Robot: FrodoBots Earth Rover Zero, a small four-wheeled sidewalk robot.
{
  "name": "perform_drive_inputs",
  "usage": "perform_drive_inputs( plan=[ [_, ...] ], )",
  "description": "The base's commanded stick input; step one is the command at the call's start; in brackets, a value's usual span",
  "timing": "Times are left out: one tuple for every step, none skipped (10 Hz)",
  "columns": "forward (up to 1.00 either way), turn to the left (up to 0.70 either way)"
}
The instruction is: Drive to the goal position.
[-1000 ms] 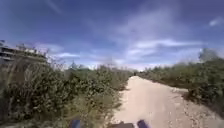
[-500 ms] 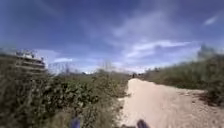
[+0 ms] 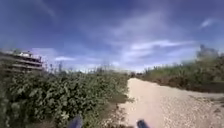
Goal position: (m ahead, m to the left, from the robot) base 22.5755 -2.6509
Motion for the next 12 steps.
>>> perform_drive_inputs(
  plan=[
    [1.0,-0.4],
    [1.0,-0.4],
    [1.0,-0.05],
    [1.0,-0.35],
    [1.0,-0.4],
    [1.0,-0.4],
    [1.0,-0.4],
    [1.0,-0.4],
    [1.0,-0.08],
    [1.0,0.0],
    [1.0,-0.38],
    [1.0,-0.31]
  ],
)
